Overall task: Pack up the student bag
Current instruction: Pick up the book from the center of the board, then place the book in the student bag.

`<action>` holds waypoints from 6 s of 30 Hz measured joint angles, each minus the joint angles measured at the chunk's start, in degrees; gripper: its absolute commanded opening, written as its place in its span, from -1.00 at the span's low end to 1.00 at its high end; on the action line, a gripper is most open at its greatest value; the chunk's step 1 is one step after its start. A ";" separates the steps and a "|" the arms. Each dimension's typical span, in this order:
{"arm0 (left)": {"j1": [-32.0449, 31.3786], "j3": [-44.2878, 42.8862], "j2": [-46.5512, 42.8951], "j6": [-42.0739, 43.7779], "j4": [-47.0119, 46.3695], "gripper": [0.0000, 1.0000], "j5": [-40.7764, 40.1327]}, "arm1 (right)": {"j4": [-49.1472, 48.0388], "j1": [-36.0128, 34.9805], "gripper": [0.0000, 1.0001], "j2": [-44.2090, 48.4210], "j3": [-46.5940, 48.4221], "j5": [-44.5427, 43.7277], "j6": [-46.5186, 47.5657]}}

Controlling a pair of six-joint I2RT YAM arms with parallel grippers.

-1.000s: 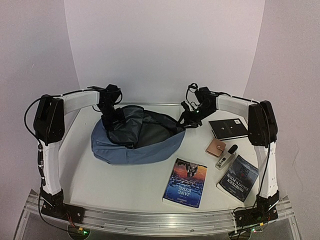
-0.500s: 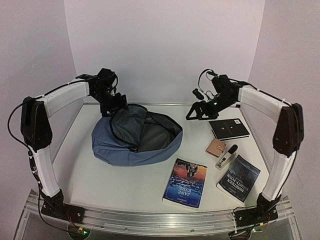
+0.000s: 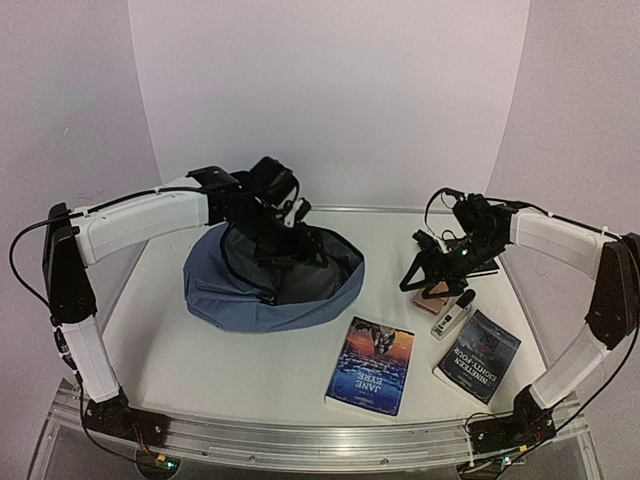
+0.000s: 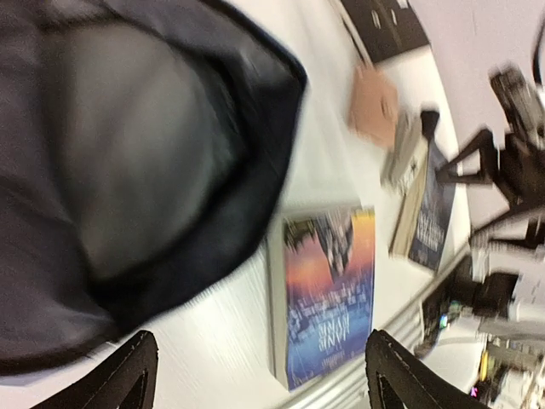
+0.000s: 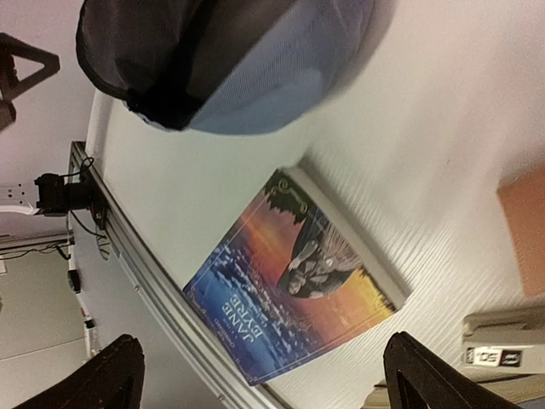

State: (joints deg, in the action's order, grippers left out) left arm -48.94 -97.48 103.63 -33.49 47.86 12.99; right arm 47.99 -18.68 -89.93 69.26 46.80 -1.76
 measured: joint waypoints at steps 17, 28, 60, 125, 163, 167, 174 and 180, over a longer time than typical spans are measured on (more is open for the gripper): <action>-13.45 4.62 15.51 -11.77 -10.94 0.55 3.70 | -10.16 -7.11 0.79 4.98 -22.43 5.71 -12.88; -14.99 7.55 18.22 -16.27 -14.85 0.50 4.23 | -19.19 -8.85 0.56 0.63 -27.26 3.49 -20.93; -18.31 1.97 12.09 -6.83 -15.22 -1.00 -3.16 | -16.88 -6.17 0.97 17.16 -22.57 3.86 -20.01; 16.57 -2.77 -6.51 -17.57 9.82 0.99 -16.25 | -48.11 -9.20 -1.00 -20.26 18.92 15.12 -44.87; 21.24 -16.78 7.24 -13.05 11.08 -1.00 -2.32 | -48.47 -8.20 -1.00 -40.28 23.39 3.13 -39.21; 21.22 -17.49 7.21 -12.51 9.61 -1.00 0.17 | -45.69 -9.14 -1.00 -40.28 25.49 2.52 -37.28; 21.24 -17.70 7.21 -11.57 7.77 -1.00 2.51 | -49.93 -11.83 -1.00 -41.07 26.85 2.27 -45.12; 21.24 -18.13 7.21 -11.48 7.18 -1.00 2.95 | -60.97 -13.57 -0.80 -44.08 26.72 1.76 -56.23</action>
State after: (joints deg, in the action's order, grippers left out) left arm -27.70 -115.60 110.85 -44.97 55.04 15.94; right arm -12.98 -32.25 -134.01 95.98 48.56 -57.99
